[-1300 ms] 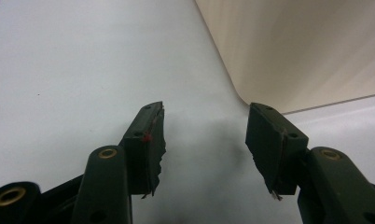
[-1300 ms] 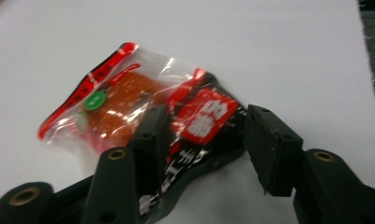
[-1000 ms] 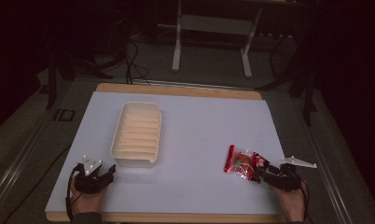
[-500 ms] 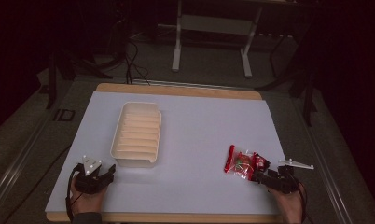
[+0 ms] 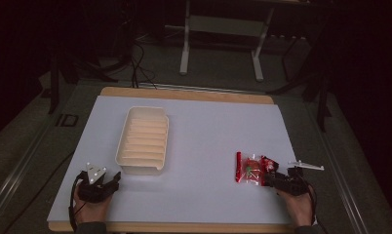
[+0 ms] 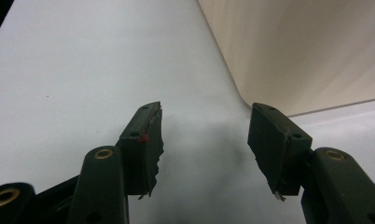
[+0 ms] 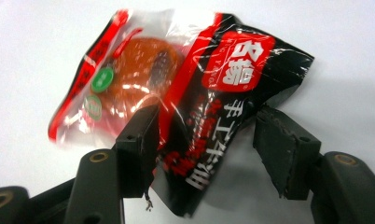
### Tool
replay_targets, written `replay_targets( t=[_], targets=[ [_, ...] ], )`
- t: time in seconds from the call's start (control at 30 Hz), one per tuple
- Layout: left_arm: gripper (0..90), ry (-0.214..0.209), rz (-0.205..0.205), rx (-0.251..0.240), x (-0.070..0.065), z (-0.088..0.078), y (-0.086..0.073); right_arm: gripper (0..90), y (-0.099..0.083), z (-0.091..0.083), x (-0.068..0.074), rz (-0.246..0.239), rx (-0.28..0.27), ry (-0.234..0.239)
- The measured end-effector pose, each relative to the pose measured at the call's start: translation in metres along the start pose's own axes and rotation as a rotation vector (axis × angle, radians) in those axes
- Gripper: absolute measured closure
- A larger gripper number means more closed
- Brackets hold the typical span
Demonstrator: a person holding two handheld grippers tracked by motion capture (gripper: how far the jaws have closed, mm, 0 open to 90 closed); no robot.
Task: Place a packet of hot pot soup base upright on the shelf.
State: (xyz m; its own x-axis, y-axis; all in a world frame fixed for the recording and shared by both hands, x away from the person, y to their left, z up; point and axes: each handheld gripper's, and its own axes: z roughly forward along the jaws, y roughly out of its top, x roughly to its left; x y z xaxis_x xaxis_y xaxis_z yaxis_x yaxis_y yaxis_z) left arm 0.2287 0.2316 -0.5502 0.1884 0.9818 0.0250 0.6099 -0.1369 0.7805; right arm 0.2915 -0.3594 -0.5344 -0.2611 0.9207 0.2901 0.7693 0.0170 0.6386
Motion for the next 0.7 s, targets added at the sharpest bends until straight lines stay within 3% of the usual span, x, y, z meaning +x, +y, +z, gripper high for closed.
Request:
replay_targets(
  t=[0.1, 0.23, 0.33, 0.43, 0.5, 0.57, 0.6, 0.7],
  targets=[
    [44.6, 0.003, 0.000, -0.002, 0.0000, -0.0002, -0.0001, 41.2, 0.0061, 0.0061, -0.0008, 0.002, 0.006, 0.017],
    [44.4, 0.003, -0.001, -0.003, 0.0001, -0.0003, -0.0001, 43.7, 0.0057, 0.0064, 0.0026, 0.040, 0.015, 0.023],
    [44.4, 0.004, 0.002, -0.004, -0.0003, -0.0004, -0.0001, 52.6, 0.0041, 0.0051, 0.0047, 0.060, 0.027, 0.027],
    [44.3, 0.003, 0.004, -0.003, -0.0002, -0.0002, -0.0001, 63.3, 0.0037, 0.0054, 0.0079, 0.041, 0.045, 0.022],
    [44.4, 0.004, 0.005, -0.004, -0.0005, -0.0003, -0.0001, 69.9, 0.0050, 0.0077, 0.0072, 0.047, 0.049, 0.043],
    [44.3, 0.004, 0.005, -0.004, -0.0005, -0.0003, -0.0001, 69.9, 0.0054, 0.0086, 0.0067, 0.049, 0.050, 0.050],
    [44.4, 0.003, 0.004, -0.003, -0.0004, -0.0002, -0.0001, 77.4, 0.0070, 0.0111, 0.0052, 0.053, 0.047, 0.067],
    [44.4, 0.002, 0.005, -0.003, -0.0003, -0.0002, -0.0001, 82.8, 0.0104, 0.0119, 0.0041, 0.063, 0.027, 0.077]
  ],
)
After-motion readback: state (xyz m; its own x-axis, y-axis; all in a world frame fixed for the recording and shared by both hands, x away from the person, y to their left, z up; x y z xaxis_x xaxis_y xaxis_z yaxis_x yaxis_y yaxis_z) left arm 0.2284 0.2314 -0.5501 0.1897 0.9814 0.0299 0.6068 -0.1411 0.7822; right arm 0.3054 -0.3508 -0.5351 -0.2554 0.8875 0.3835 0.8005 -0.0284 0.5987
